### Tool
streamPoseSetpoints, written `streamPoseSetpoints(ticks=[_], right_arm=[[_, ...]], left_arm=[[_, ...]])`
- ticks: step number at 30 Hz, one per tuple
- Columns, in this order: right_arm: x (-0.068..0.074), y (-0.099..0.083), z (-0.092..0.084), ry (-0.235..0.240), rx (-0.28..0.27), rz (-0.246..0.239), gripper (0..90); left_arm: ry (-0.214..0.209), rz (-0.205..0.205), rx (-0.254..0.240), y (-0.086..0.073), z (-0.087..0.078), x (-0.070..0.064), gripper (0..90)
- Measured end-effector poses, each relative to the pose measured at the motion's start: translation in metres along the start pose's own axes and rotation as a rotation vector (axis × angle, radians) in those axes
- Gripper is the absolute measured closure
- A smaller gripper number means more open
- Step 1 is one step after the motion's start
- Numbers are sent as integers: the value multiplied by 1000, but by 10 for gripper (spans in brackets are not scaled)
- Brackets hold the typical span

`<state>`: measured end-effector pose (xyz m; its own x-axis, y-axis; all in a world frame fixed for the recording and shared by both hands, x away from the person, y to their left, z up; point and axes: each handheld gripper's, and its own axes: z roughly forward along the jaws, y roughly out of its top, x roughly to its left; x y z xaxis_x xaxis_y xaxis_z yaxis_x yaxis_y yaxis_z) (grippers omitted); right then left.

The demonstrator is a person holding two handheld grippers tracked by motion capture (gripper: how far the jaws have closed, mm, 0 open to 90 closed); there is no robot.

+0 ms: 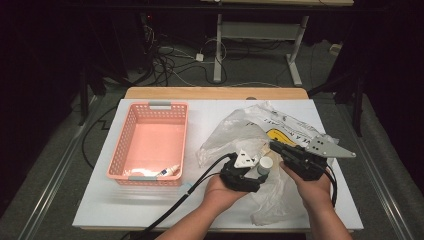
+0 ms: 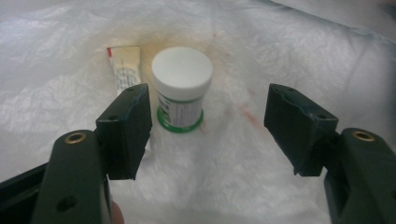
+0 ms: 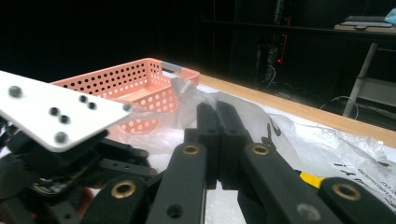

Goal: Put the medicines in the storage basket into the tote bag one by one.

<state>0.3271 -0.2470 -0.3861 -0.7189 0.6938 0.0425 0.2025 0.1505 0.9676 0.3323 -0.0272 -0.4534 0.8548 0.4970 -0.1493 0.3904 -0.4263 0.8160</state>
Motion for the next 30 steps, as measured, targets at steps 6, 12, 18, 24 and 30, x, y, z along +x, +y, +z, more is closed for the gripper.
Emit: streamPoseSetpoints(ticks=[6, 12, 18, 24, 30], right_arm=[[-1, -1, -1, -5, 4, -4, 900], [-1, -1, -1, -7, 8, -10, 900], [0, -2, -1, -10, 12, -13, 900], [1, -2, 0, -8, 15, -17, 900], [0, -2, -1, -13, 12, -8, 900]], left_arm=[[-32, -13, -11, -11, -16, -5, 228], [-38, -20, -14, -20, -32, -7, 143], [-53, -25, -21, -27, -48, -8, 17], [-36, -36, -46, -30, -68, -9, 0], [-13, -26, -49, -33, -88, -5, 0]])
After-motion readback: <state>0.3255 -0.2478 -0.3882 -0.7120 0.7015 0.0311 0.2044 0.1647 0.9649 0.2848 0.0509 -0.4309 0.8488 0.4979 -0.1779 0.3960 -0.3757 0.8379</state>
